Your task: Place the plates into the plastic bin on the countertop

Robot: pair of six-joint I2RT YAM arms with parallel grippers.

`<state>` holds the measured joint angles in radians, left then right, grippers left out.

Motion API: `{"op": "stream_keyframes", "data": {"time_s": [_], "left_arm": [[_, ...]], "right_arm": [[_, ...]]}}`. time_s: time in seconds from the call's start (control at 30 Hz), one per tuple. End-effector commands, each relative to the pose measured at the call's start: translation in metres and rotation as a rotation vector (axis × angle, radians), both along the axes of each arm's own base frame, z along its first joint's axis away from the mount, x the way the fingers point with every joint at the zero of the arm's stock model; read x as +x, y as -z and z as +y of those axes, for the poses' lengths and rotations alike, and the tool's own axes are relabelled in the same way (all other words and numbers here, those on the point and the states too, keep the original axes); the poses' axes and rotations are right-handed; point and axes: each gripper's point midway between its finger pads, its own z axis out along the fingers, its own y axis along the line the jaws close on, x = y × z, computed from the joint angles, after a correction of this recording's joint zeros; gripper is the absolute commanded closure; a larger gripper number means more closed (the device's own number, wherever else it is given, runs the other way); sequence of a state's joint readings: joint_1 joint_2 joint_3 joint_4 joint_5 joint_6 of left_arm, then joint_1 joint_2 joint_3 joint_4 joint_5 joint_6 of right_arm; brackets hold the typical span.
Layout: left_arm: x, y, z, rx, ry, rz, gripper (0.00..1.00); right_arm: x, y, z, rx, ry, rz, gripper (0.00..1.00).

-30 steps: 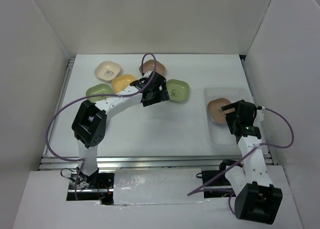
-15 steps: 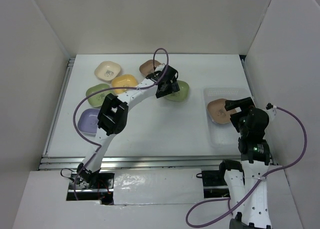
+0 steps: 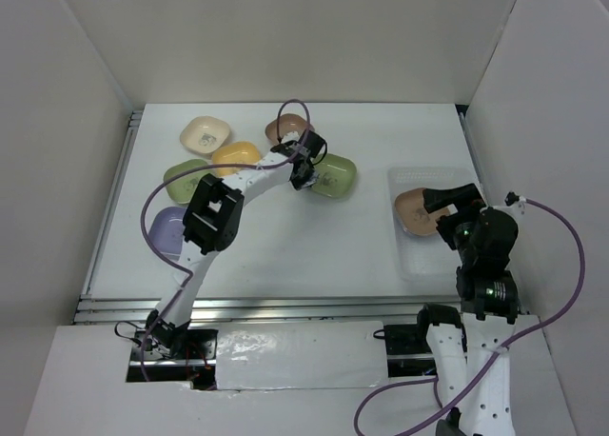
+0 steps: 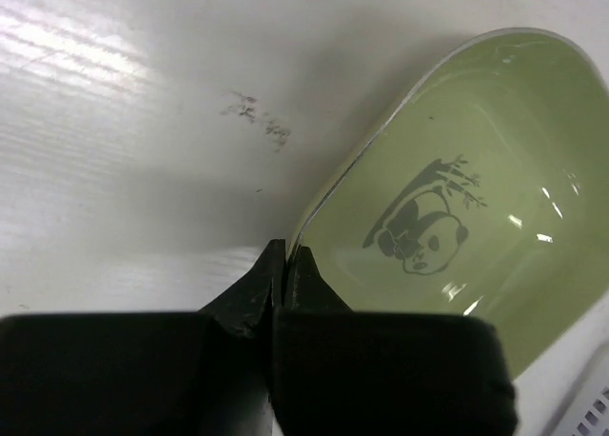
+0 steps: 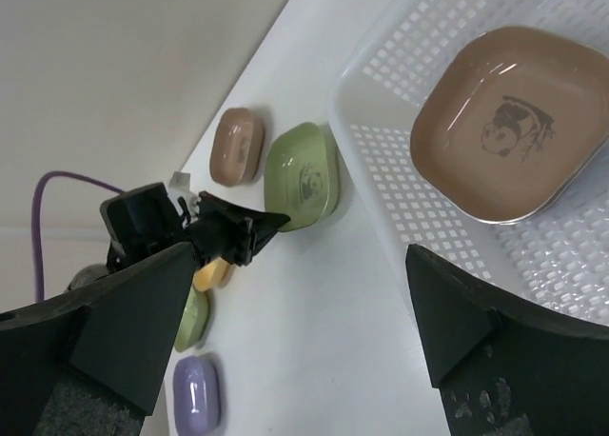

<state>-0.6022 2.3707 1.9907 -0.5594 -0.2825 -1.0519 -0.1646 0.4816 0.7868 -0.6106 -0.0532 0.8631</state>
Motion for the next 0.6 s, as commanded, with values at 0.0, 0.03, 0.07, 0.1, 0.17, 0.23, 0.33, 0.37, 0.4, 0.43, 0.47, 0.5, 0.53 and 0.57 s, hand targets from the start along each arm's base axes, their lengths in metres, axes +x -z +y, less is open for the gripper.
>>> {"op": "stream_keyframes", "data": {"time_s": [0.0,0.03,0.07,0.1,0.17,0.23,0.33,0.37,0.4,0.43,0.47,0.5,0.53,0.57], "left_arm": [[-0.036,0.016,0.026,0.135,0.001,0.095,1.00],[-0.040,-0.008,0.029,0.155,-0.004,0.047,1.00],[-0.046,-0.018,0.031,0.169,0.023,0.024,1.00],[-0.064,-0.011,0.040,0.203,0.051,0.044,1.00],[-0.073,-0.059,0.024,0.116,0.148,-0.073,1.00],[-0.096,-0.079,0.026,0.111,0.276,-0.119,1.00],[-0.125,-0.097,0.041,0.102,0.314,-0.136,1.00],[-0.129,-0.103,0.042,0.086,0.317,-0.147,1.00],[-0.139,-0.108,0.048,0.071,0.320,-0.156,1.00],[-0.144,-0.111,0.048,0.058,0.326,-0.162,1.00],[-0.147,-0.115,0.047,0.044,0.332,-0.170,1.00],[-0.152,-0.119,0.048,0.033,0.338,-0.179,1.00],[-0.154,-0.123,0.046,0.031,0.345,-0.190,1.00],[-0.156,-0.126,0.045,0.033,0.346,-0.199,1.00]], "right_arm": [[0.013,0.003,0.020,-0.017,-0.131,-0.034,0.00],[0.018,0.015,0.030,-0.035,-0.203,-0.025,0.00],[0.026,0.014,0.048,-0.031,-0.310,-0.046,0.00],[0.030,0.017,0.058,-0.041,-0.367,-0.043,0.00],[0.039,0.029,0.086,-0.107,-0.505,0.001,0.00],[0.050,0.026,0.096,-0.209,-0.541,0.025,0.00],[0.064,0.052,0.109,-0.257,-0.537,0.195,0.00],[0.067,0.064,0.118,-0.250,-0.562,0.235,0.00],[0.067,0.064,0.132,-0.239,-0.599,0.217,0.00],[0.067,0.069,0.140,-0.205,-0.595,0.226,0.00],[0.070,0.072,0.147,-0.198,-0.601,0.226,0.01],[0.067,0.073,0.160,-0.172,-0.619,0.230,0.02],[0.067,0.075,0.167,-0.168,-0.627,0.235,0.03],[0.066,0.082,0.173,-0.162,-0.637,0.259,0.04]]}}
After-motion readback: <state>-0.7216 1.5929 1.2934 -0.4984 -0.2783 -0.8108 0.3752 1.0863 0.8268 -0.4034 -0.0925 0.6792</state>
